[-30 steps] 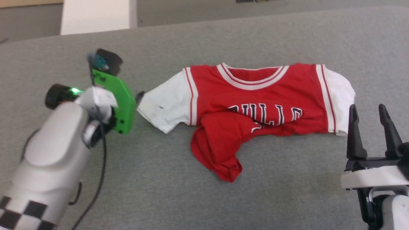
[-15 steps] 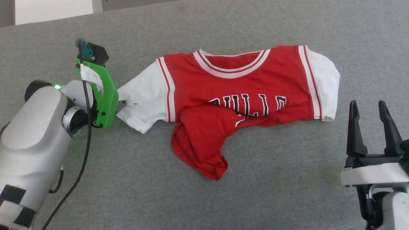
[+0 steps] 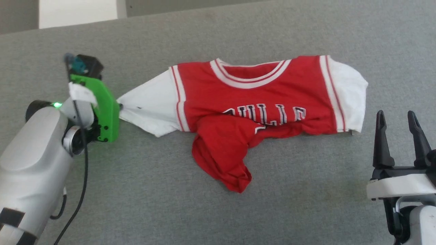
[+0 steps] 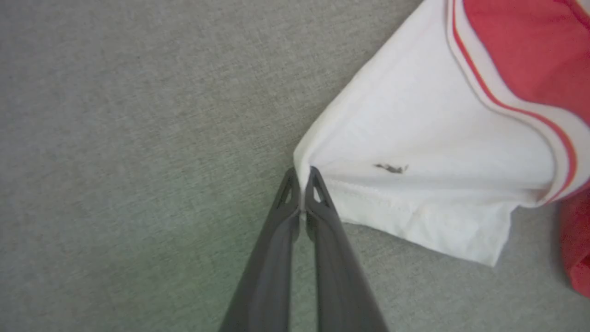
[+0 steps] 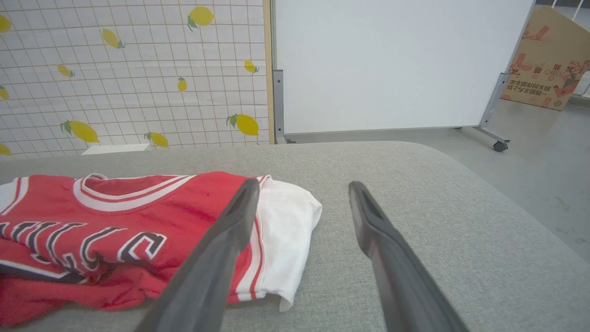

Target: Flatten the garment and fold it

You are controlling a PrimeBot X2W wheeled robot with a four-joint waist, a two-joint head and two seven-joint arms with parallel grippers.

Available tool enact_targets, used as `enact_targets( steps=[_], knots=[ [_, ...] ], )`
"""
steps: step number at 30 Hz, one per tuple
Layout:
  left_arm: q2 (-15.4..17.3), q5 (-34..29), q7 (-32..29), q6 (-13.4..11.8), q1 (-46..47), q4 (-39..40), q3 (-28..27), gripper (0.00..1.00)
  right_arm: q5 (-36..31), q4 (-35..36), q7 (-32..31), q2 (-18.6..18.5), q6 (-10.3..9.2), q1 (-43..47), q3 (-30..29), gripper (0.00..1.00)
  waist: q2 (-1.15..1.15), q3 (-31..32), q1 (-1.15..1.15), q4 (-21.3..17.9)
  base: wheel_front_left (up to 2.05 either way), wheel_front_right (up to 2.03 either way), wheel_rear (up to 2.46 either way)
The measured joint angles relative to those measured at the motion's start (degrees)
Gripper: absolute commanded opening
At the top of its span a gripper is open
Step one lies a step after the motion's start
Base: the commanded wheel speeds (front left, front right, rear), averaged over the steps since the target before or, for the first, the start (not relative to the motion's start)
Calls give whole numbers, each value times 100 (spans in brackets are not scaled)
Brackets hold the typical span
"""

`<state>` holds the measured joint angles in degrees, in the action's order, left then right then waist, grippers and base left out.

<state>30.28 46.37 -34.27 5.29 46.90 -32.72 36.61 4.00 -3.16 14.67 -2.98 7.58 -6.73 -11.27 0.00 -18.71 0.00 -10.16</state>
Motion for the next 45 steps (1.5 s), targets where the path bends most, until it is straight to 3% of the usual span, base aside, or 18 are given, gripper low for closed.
enact_targets(
  steps=[7,12,16,24,28,36,45],
  knots=[
    [233,-165,1107,-343,-447,213,-314,0,-253,-212,-69,-1,0,75,-13,100,0,335,0,319,0,0,0],
    [312,-277,1647,-569,-788,824,-382,0,-370,-227,-669,4,0,91,75,100,0,502,0,617,0,0,0],
    [375,-448,1883,-817,-1063,1591,-386,0,-246,-241,-1857,-274,0,-61,236,100,0,573,0,875,0,0,0],
    [512,-649,1995,-1315,-1660,3281,-279,0,935,-392,-5230,-1649,0,-1350,624,100,0,437,0,1240,0,0,0],
    [537,-837,1945,-1477,-1764,3852,-179,0,1121,-733,-6271,-2285,0,-2076,816,100,0,253,0,1360,0,0,0],
    [520,-998,1872,-1597,-1783,4411,13,0,1139,-1645,-6815,-2642,0,-2876,1263,100,0,-54,0,1699,0,0,0],
    [376,-1118,1874,-1594,-1774,4466,155,0,960,-2338,-6556,-2861,-1,-3005,1809,100,0,-296,0,2019,0,0,0]
  ],
)
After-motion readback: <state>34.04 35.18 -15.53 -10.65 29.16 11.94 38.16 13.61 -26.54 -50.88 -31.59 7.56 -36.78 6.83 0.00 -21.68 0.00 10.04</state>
